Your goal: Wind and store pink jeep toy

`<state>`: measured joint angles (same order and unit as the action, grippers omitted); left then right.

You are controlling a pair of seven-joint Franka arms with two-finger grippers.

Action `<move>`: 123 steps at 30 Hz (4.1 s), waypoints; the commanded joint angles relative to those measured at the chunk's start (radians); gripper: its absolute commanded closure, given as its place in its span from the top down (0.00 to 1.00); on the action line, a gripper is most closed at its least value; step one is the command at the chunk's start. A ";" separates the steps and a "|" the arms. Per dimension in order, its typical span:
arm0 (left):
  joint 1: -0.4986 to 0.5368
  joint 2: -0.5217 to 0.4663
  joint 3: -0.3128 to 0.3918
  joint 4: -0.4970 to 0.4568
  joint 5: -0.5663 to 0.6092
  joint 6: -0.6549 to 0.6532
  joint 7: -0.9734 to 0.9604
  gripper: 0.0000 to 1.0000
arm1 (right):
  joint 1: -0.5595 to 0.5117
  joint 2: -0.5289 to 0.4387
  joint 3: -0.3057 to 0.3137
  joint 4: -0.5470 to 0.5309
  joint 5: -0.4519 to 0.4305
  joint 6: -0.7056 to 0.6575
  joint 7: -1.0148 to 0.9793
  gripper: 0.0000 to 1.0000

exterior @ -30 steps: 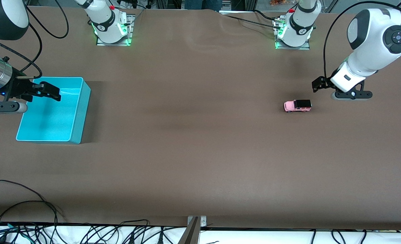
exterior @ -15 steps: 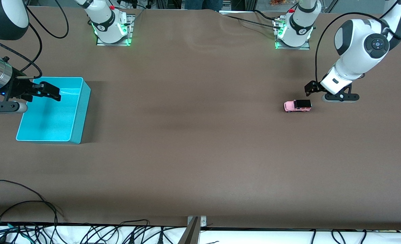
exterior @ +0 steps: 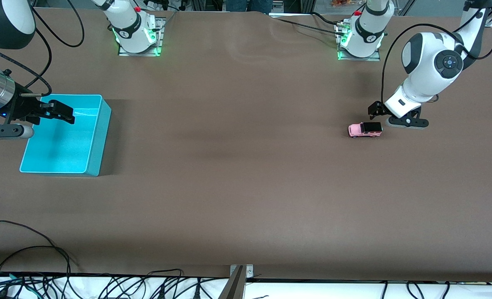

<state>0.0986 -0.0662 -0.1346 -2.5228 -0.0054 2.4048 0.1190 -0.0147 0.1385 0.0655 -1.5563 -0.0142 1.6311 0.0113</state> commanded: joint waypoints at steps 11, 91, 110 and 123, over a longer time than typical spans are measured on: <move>0.010 0.048 -0.008 -0.014 0.016 0.077 0.408 1.00 | -0.008 0.000 0.005 0.009 0.013 -0.005 0.004 1.00; -0.002 0.232 -0.049 0.018 0.216 0.284 1.100 0.00 | -0.008 0.000 0.005 0.009 0.014 -0.004 0.004 1.00; 0.000 0.276 -0.062 0.019 0.202 0.284 1.107 0.00 | -0.008 0.000 0.005 0.009 0.014 -0.004 0.004 1.00; 0.006 0.356 -0.060 0.056 0.211 0.286 1.147 0.00 | -0.008 0.000 0.007 0.009 0.014 -0.004 0.004 1.00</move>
<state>0.0952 0.2216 -0.1968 -2.4977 0.1813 2.6862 1.2360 -0.0147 0.1385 0.0655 -1.5563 -0.0142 1.6312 0.0113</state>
